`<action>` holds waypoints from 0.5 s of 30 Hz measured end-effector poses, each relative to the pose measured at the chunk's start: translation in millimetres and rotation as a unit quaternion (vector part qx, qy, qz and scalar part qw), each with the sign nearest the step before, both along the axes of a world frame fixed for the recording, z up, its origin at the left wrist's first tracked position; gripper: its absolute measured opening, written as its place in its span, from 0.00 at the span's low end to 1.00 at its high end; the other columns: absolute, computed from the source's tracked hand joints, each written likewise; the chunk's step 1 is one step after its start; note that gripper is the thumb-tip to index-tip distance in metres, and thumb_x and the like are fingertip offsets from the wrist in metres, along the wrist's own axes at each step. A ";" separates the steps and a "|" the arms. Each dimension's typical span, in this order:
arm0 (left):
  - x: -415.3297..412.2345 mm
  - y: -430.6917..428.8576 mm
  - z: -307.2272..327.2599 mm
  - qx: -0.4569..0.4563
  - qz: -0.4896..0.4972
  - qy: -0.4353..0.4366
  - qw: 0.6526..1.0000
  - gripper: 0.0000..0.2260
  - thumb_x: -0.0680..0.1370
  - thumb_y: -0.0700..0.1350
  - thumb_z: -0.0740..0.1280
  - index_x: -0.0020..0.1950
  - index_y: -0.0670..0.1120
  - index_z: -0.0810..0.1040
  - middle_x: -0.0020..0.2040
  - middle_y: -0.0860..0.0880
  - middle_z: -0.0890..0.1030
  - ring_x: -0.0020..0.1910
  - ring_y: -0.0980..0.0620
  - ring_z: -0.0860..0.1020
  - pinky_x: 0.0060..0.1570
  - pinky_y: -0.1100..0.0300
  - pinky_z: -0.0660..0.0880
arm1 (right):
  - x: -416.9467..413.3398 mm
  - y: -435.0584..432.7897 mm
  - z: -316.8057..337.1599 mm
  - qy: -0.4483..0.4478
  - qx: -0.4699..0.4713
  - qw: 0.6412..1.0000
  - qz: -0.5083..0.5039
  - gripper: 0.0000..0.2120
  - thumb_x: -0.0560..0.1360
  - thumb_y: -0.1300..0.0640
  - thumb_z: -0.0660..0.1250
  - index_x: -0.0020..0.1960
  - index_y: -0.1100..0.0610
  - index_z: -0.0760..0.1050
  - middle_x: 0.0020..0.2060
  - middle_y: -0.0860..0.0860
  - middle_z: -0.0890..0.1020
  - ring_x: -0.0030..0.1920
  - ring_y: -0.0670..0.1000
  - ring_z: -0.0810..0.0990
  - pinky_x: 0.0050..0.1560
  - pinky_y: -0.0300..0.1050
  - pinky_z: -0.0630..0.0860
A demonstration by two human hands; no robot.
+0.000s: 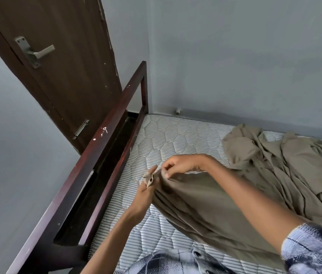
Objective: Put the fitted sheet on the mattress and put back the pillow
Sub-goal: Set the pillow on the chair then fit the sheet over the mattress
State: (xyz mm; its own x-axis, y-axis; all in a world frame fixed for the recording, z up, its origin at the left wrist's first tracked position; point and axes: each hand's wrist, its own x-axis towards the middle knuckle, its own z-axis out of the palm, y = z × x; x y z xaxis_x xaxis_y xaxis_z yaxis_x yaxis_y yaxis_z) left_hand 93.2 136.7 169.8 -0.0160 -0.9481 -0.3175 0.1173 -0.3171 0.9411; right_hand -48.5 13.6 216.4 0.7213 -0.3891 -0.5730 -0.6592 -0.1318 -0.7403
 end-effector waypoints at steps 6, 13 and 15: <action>-3.7 -10.3 9.9 0.036 0.018 0.003 0.999 0.11 0.82 0.45 0.57 0.55 0.46 0.78 0.55 0.44 0.82 0.58 0.46 0.78 0.64 0.48 0.72 | 1.7 10.2 -3.1 -0.118 0.025 0.987 -0.107 0.09 0.70 0.67 0.71 0.37 0.55 0.76 0.33 0.47 0.78 0.36 0.40 0.76 0.44 0.33 0.72; 8.1 -12.1 8.8 -0.003 -0.084 -0.001 0.996 0.11 0.75 0.42 0.69 0.56 0.43 0.80 0.54 0.44 0.83 0.56 0.46 0.80 0.58 0.56 0.76 | -14.5 1.2 -5.6 -0.072 0.000 0.991 -0.117 0.13 0.66 0.66 0.75 0.42 0.53 0.75 0.40 0.51 0.79 0.41 0.46 0.77 0.43 0.43 0.74; 8.7 -7.8 5.6 -0.010 -0.042 -0.038 0.998 0.09 0.75 0.43 0.69 0.53 0.40 0.81 0.51 0.41 0.83 0.55 0.41 0.80 0.58 0.49 0.76 | -22.7 -4.1 -5.2 0.043 0.018 0.999 -0.025 0.10 0.68 0.67 0.73 0.45 0.56 0.77 0.36 0.49 0.77 0.34 0.43 0.74 0.34 0.38 0.70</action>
State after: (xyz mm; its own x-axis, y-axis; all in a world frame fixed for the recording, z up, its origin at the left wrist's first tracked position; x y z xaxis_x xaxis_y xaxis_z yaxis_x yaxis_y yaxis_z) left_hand 101.9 128.9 175.4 -0.0715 -0.9507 -0.3017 0.0197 -0.3037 0.9526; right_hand -71.2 9.4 211.3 0.6492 -0.4016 -0.6460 -0.7254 -0.0713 -0.6847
